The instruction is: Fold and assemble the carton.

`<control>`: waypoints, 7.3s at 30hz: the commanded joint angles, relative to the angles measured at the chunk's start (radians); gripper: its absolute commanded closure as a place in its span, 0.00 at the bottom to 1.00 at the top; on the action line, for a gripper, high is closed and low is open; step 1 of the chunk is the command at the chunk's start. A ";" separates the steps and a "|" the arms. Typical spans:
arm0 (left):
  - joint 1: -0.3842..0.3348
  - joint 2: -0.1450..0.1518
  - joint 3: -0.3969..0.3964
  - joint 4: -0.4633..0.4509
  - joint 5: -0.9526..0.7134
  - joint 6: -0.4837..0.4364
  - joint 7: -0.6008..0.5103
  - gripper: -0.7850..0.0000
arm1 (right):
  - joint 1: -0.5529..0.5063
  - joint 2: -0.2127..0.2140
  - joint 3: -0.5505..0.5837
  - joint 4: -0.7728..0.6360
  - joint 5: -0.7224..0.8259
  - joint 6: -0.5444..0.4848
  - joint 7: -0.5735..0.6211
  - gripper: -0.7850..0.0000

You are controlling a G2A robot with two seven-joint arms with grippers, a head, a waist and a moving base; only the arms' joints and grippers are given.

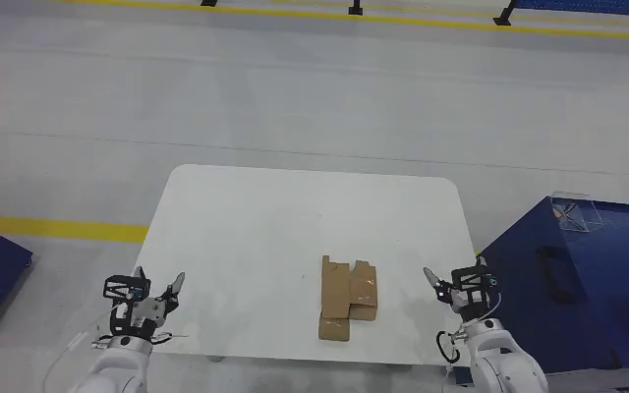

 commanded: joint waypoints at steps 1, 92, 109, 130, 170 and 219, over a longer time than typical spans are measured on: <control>0.002 -0.007 0.023 -0.044 -0.341 -0.137 -0.052 0.00 | 0.022 0.001 0.030 0.007 0.231 -0.134 0.124 0.00; -0.372 -0.122 0.466 0.434 -1.446 -0.148 -0.266 0.00 | 0.455 0.027 0.022 -0.349 1.776 -0.105 1.089 1.00; -0.372 -0.122 0.466 0.434 -1.446 -0.148 -0.266 0.00 | 0.413 0.010 -0.097 -0.119 2.314 0.123 1.110 1.00; -0.372 -0.122 0.466 0.434 -1.446 -0.148 -0.266 0.00 | 0.507 -0.036 -0.594 0.236 3.917 1.035 0.639 1.00; -0.372 -0.122 0.466 0.434 -1.446 -0.148 -0.266 0.00 | 0.250 -0.034 0.062 -0.173 1.773 -0.909 0.867 1.00; -0.372 -0.122 0.466 0.434 -1.446 -0.148 -0.266 0.00 | 0.056 0.076 0.215 -0.554 -0.642 -0.493 -0.877 1.00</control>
